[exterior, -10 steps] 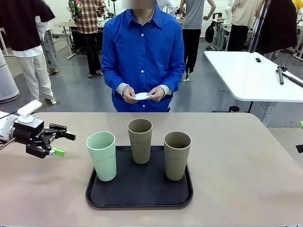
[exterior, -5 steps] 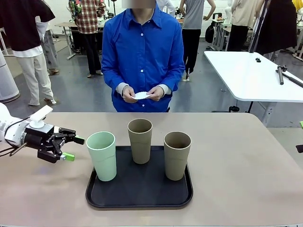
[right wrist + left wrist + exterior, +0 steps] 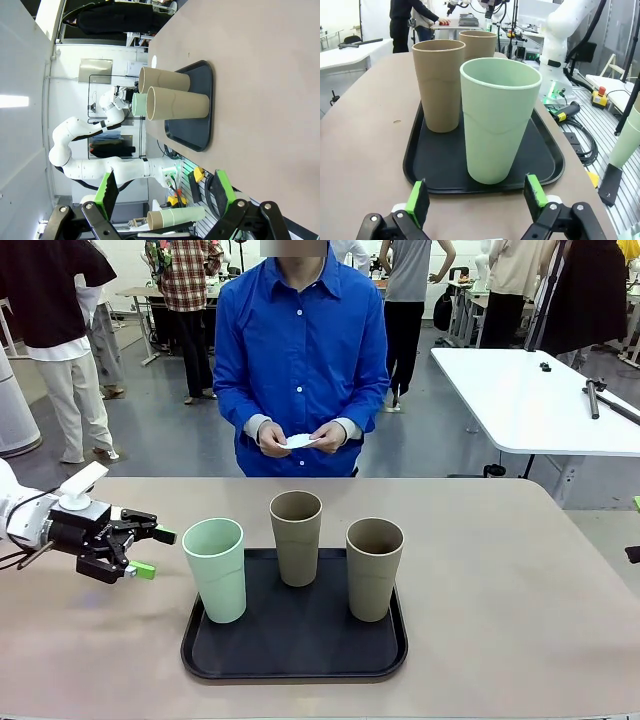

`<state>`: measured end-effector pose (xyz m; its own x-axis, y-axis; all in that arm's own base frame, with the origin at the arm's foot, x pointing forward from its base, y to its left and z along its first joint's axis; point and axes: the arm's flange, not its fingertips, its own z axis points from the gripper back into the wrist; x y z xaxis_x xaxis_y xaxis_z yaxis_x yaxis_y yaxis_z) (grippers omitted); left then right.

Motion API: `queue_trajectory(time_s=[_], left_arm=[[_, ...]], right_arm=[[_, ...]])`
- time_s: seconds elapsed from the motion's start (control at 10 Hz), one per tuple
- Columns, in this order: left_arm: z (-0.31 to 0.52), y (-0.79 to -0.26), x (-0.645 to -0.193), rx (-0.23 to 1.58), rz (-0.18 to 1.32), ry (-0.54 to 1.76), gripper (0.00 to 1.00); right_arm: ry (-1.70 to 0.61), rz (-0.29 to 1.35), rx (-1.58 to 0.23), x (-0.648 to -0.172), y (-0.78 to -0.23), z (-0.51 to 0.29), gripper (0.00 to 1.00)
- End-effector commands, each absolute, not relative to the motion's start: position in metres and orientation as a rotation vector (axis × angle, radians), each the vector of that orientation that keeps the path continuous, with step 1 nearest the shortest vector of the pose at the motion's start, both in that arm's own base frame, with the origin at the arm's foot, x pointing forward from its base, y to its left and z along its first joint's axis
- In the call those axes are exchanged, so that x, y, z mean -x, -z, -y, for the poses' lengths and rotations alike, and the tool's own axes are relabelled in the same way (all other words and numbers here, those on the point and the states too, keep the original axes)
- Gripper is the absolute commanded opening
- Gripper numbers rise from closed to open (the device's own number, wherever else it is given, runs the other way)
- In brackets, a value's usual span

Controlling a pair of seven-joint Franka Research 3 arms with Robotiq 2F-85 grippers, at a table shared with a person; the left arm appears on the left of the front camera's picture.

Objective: Place coasters on the table and set cups on them.
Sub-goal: Pick up one Reusable plastic cup and place it on a coaster set by the human.

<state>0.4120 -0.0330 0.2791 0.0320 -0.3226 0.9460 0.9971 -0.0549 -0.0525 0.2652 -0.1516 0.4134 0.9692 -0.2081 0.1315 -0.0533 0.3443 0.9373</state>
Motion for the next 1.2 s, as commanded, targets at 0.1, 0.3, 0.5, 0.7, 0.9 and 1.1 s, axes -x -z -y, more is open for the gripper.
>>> queue_trajectory(time_s=[0.1, 0.3, 0.5, 0.7, 0.9, 1.1], left_arm=[[0.038, -0.277, -0.410, 1.095, 0.963, 1.360, 1.00], [0.040, -0.276, -0.411, 1.150, 1.051, 1.368, 1.00], [0.040, -0.268, -0.414, 1.151, 1.114, 1.306, 1.00], [0.051, -0.257, -0.421, 1.144, 1.101, 1.279, 1.00], [0.058, -0.244, -0.420, 1.180, 1.051, 1.240, 1.00], [0.063, -0.243, -0.421, 1.198, 1.006, 1.245, 1.00]], right_arm=[[0.096, 0.252, -1.226, -0.265, -0.414, 0.152, 1.00], [0.096, 0.252, -1.226, -0.265, -0.414, 0.152, 1.00], [0.096, 0.252, -1.226, -0.265, -0.414, 0.152, 1.00], [0.096, 0.252, -1.226, -0.265, -0.414, 0.152, 1.00], [0.096, 0.252, -1.226, -0.265, -0.414, 0.152, 1.00], [0.096, 0.252, -1.226, -0.265, -0.414, 0.152, 1.00]])
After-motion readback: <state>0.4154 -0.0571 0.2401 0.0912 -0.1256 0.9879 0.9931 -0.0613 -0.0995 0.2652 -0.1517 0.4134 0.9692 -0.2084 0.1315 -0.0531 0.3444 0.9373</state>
